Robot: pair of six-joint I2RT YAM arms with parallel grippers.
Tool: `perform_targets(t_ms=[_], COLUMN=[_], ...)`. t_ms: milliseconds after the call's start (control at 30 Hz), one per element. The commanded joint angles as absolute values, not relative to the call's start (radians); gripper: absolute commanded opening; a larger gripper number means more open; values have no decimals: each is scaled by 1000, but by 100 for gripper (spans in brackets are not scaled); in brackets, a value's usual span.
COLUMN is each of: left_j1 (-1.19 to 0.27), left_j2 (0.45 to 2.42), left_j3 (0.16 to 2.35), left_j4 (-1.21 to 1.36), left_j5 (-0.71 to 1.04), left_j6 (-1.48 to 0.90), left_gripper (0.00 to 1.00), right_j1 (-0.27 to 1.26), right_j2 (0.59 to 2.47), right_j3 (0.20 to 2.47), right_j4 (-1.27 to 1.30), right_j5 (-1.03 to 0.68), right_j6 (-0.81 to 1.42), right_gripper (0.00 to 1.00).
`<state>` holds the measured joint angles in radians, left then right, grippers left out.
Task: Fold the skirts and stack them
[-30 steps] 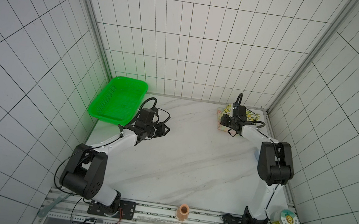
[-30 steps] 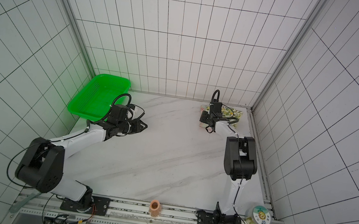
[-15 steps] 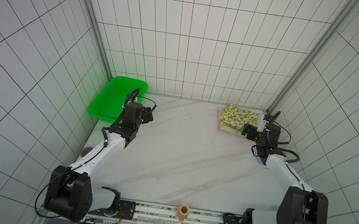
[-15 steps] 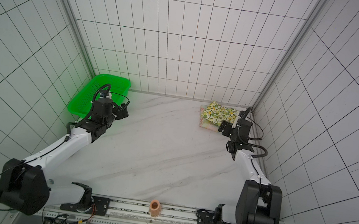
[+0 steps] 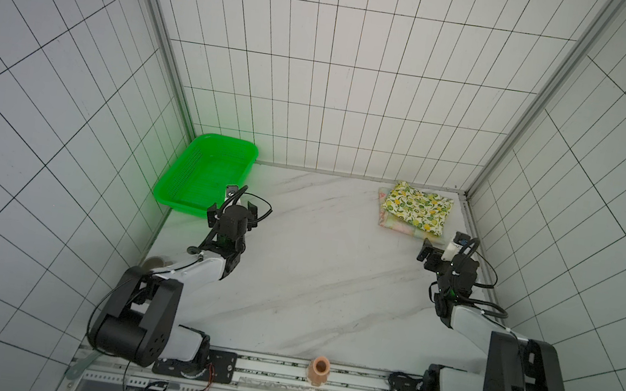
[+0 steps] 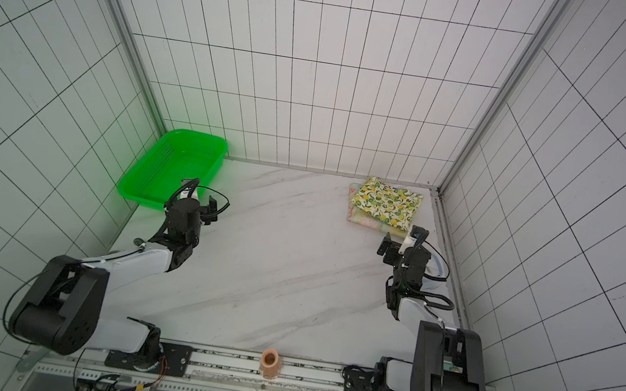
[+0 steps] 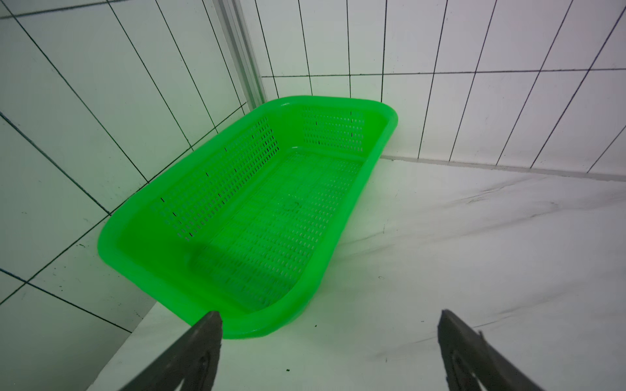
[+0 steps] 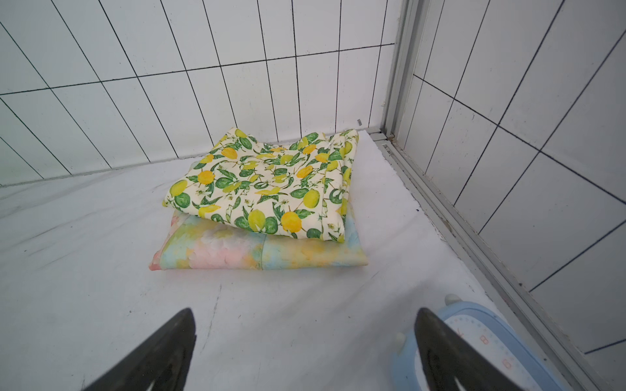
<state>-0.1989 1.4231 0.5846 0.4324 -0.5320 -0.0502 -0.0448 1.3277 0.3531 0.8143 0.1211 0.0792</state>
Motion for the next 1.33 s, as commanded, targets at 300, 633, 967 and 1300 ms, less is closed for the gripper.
perform_targets(t_ms=[300, 633, 967, 1300], left_j1=[-178, -147, -124, -123], left_j2=[1570, 1551, 1565, 1566], left_j3=[453, 370, 366, 365], left_j4=[848, 924, 964, 966], left_j5=[-544, -371, -330, -329], left_j6=[4, 8, 5, 3], left_gripper=[97, 97, 97, 97], right_j1=[-37, -35, -33, -31], right_j2=[1559, 1543, 1546, 1546], right_j3=[213, 248, 247, 250], right_j4=[1368, 1267, 1272, 1268], right_j5=[108, 108, 113, 114], right_j6=[11, 5, 3, 3], right_gripper=[100, 100, 100, 100])
